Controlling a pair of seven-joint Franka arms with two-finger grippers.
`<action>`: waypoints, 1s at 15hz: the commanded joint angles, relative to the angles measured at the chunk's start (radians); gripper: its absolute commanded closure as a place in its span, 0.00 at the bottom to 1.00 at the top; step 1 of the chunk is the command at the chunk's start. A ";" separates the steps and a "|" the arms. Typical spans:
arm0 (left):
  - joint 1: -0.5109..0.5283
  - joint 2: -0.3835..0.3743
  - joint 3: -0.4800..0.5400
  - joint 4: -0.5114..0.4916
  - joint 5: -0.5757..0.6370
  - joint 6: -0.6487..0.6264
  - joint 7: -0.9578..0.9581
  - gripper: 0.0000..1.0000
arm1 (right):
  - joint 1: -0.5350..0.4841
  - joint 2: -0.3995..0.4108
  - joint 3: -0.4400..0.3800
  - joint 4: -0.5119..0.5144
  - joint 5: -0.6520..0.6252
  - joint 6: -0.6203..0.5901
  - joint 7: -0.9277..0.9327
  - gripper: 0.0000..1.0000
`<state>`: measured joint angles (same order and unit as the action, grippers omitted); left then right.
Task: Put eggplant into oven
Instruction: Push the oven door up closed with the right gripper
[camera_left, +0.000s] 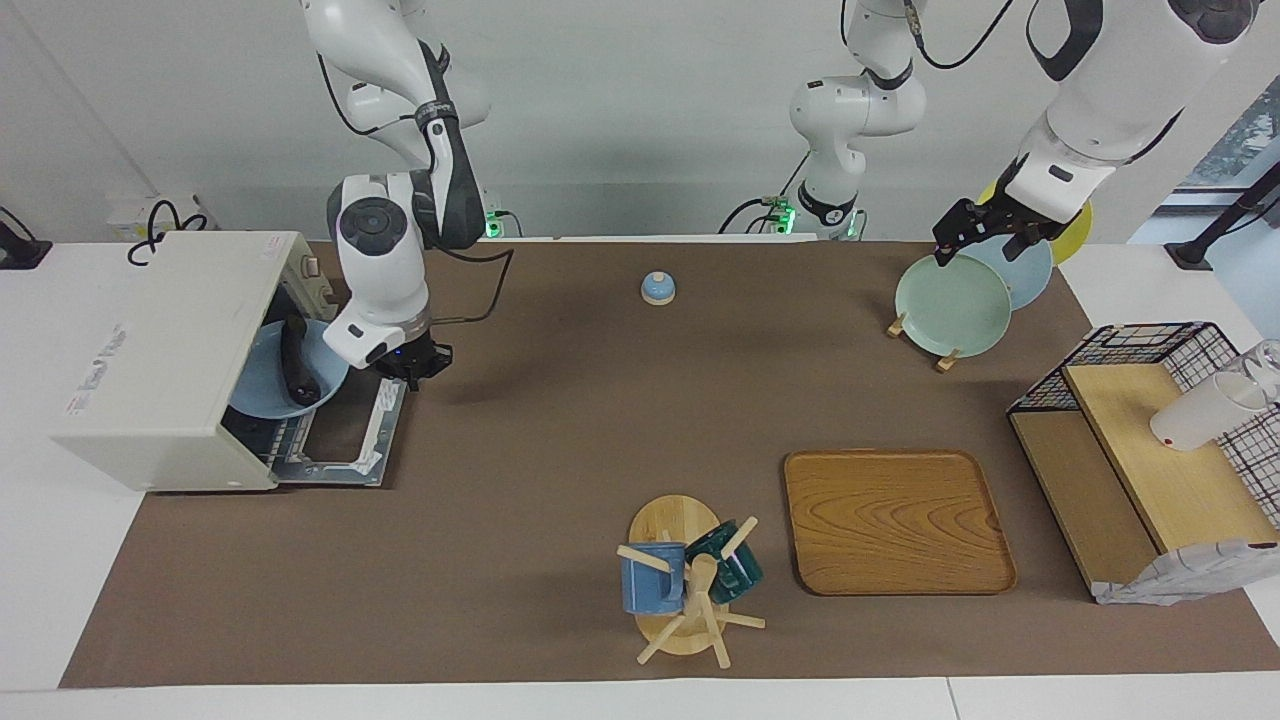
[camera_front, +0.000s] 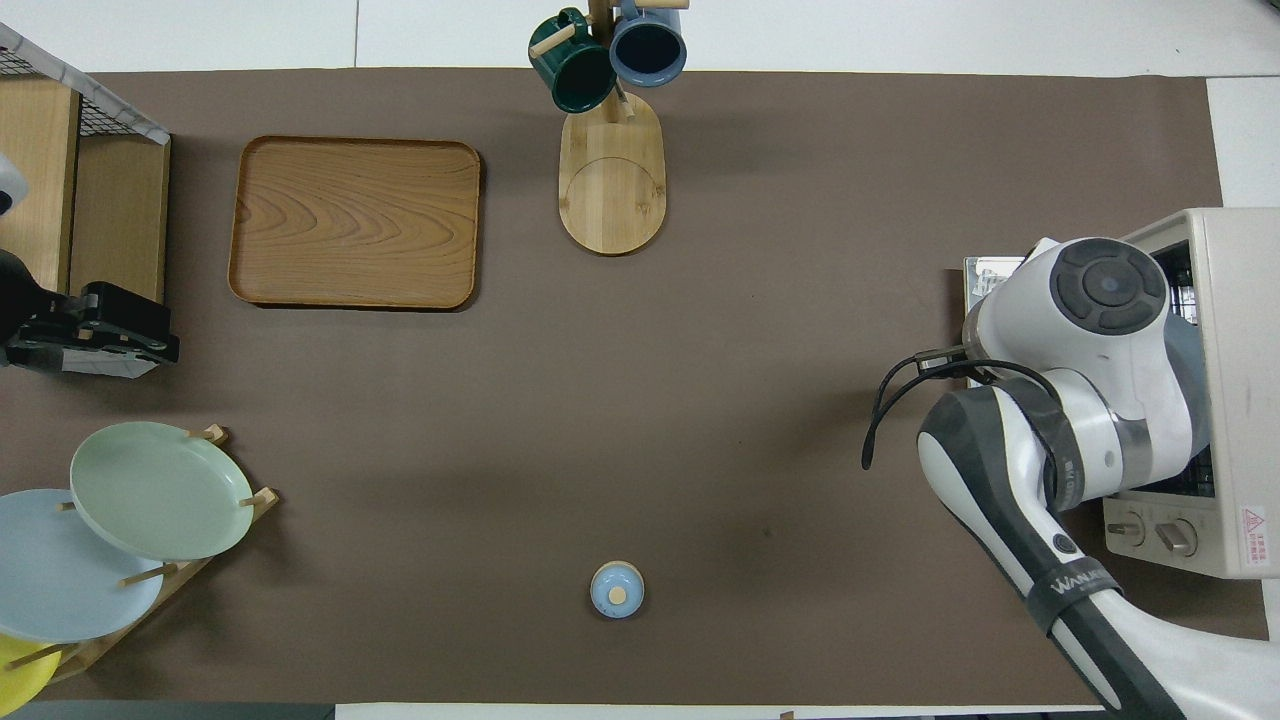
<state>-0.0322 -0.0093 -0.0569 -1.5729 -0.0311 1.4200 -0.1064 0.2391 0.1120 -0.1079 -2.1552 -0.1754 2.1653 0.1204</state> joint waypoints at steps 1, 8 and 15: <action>0.005 -0.021 0.002 -0.022 -0.007 0.005 -0.006 0.00 | 0.000 0.047 -0.003 -0.006 0.013 0.037 0.013 1.00; 0.005 -0.021 0.002 -0.022 -0.007 0.005 -0.006 0.00 | -0.014 0.104 -0.006 -0.006 -0.160 0.051 0.048 1.00; 0.005 -0.021 0.002 -0.022 -0.007 0.005 -0.006 0.00 | -0.012 0.103 -0.003 0.095 -0.317 -0.106 -0.035 1.00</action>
<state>-0.0322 -0.0094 -0.0569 -1.5729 -0.0311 1.4200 -0.1064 0.2545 0.2193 -0.0954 -2.1449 -0.4224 2.1555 0.1519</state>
